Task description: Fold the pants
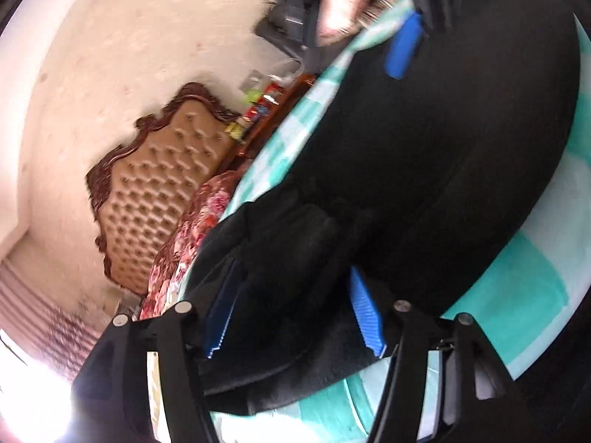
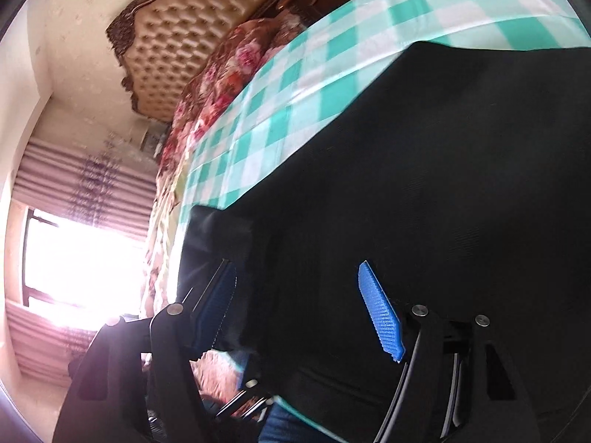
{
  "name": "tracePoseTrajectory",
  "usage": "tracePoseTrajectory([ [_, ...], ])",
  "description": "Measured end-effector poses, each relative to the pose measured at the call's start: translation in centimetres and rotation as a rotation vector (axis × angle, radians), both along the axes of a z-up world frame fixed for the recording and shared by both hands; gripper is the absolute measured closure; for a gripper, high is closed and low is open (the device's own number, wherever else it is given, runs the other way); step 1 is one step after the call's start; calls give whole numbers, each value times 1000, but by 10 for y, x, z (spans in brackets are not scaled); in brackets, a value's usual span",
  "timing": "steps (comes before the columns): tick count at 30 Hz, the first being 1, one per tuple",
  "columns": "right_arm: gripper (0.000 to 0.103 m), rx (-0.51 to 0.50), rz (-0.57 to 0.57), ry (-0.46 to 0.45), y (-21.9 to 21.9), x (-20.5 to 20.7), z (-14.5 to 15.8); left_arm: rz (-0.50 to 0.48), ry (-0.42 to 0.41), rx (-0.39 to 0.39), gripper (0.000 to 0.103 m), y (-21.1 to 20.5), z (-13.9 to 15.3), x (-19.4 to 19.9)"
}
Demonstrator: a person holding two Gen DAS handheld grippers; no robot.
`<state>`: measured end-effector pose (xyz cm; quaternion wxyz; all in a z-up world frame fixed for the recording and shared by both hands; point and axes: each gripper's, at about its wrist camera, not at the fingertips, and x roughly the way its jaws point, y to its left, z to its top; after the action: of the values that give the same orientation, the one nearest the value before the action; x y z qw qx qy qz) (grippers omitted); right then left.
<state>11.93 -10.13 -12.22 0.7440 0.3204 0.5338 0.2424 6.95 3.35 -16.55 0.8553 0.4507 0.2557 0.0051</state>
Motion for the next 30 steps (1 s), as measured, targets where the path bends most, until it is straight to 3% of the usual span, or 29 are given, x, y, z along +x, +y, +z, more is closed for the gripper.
tracePoseTrajectory([
  [1, 35, 11, 11, 4, 3, 0, 0, -11, 2, 12, 45, -3, -1, 6],
  [3, 31, 30, 32, 18, 12, 0, 1, -25, 62, -39, 79, 1, 1, 17],
  [4, 28, 36, 41, 28, 15, 0, 0, -16, 76, -65, 88, 3, 1, 21],
  [10, 28, 139, 123, 124, 48, 14, -8, 15, 22, -239, 91, 20, 28, 15],
  [15, 28, 139, 179, 185, 84, 34, -17, 31, 14, -309, 91, 30, 44, 8],
  [20, 28, 109, 249, 194, 121, 48, -24, 30, -5, -326, 91, 30, 53, -3],
  [21, 31, 87, 249, 180, 127, 52, -24, 29, -7, -329, 91, 29, 54, -4],
  [23, 73, 18, 238, 144, 128, 55, -22, 26, -20, -326, 91, 24, 53, -8],
  [24, 79, 26, 238, 116, 124, 54, -17, 26, -35, -313, 92, 19, 52, -11],
  [27, 86, -5, 220, 24, 102, 46, 2, -14, -63, -326, 92, 4, 54, -21],
  [30, 87, -63, 175, -44, 65, 32, 14, -103, -75, -324, 92, -24, 50, -28],
])
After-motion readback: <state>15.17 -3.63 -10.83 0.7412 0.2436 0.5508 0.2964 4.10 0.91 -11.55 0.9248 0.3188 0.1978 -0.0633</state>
